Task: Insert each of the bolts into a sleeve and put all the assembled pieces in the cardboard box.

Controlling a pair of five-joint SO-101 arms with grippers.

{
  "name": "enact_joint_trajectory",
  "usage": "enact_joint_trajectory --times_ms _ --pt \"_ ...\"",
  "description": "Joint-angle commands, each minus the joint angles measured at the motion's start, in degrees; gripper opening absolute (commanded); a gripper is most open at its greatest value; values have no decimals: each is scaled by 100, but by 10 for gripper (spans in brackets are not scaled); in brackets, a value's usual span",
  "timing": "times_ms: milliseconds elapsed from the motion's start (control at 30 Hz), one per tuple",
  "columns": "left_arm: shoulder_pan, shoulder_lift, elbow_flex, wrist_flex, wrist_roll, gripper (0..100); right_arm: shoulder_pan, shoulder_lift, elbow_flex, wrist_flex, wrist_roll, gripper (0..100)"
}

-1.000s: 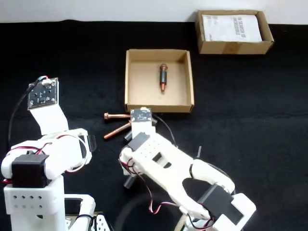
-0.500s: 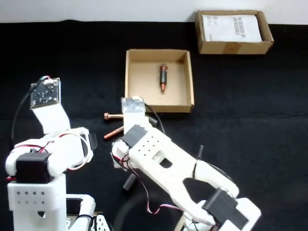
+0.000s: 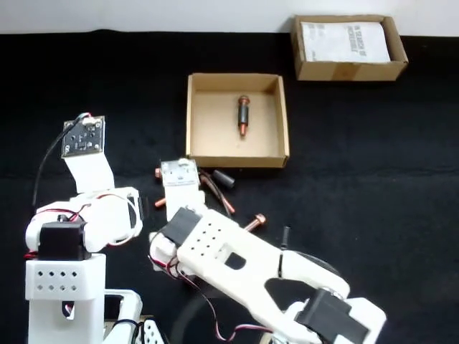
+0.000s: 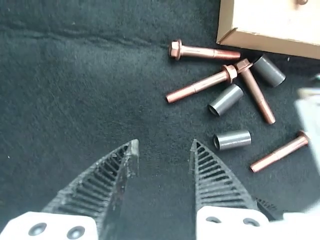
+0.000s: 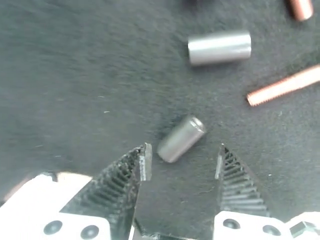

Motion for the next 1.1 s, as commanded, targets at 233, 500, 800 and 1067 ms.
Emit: enact_joint_trajectory --times_ms 233,500,800,1067 --pt "22 -31 84 -149 -62 181 -48 875 13 -92 -290 198" --pt "22 -31 541 -378 -62 181 -110 1235 4 -295 -299 198" --pt "22 -31 549 -369 -62 181 -268 1569 4 -462 -457 198" --pt "22 -31 549 -369 -62 181 48 1807 4 -532 -448 5"
